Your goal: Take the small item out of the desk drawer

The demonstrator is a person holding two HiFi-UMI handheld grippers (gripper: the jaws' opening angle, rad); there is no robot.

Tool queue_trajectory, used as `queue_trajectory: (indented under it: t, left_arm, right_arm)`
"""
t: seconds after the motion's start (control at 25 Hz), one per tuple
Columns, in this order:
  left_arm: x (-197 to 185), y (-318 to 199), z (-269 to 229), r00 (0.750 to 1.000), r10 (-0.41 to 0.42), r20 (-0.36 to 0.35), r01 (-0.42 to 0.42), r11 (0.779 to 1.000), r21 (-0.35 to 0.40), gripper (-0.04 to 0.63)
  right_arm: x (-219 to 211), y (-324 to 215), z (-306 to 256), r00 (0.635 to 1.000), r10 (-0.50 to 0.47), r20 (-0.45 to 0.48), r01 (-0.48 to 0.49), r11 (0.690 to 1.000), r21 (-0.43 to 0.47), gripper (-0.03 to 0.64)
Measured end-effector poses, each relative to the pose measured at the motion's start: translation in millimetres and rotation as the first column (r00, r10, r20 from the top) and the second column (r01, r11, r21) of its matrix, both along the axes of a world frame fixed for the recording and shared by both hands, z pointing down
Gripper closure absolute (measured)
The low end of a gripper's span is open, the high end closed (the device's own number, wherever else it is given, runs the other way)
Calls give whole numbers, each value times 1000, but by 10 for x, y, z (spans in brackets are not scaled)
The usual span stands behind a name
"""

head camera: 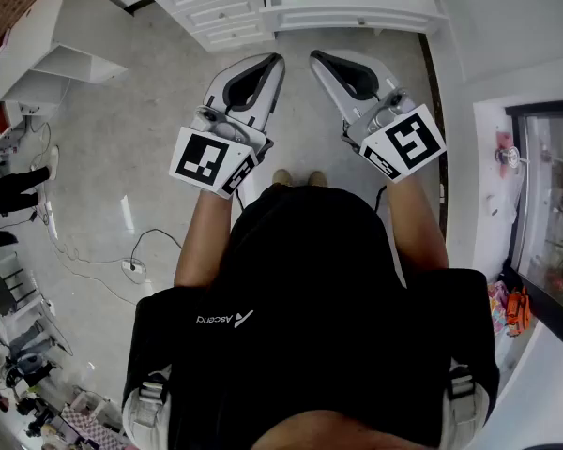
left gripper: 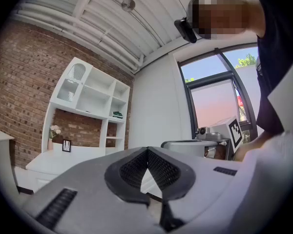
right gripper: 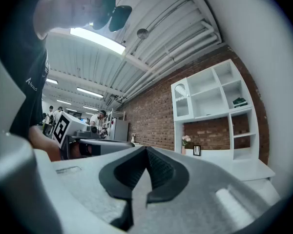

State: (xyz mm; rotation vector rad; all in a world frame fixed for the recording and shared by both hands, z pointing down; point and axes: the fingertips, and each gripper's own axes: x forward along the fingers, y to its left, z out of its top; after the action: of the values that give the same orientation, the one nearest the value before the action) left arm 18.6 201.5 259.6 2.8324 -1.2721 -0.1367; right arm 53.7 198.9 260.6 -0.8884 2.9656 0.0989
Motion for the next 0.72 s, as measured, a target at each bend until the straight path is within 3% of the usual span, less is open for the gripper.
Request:
queue_trajectory:
  t: [0.4, 0.72]
  left_arm:
    - [170, -50, -35, 1000, -25, 14, 25, 1000, 2, 597]
    - [262, -196, -25, 996, -90, 28, 90, 996, 12, 597]
  right_arm:
    - [213, -66, -48, 999, -11, 36, 11, 1000, 4, 615]
    - [430, -195, 5, 999, -47, 19, 46, 998, 29, 615]
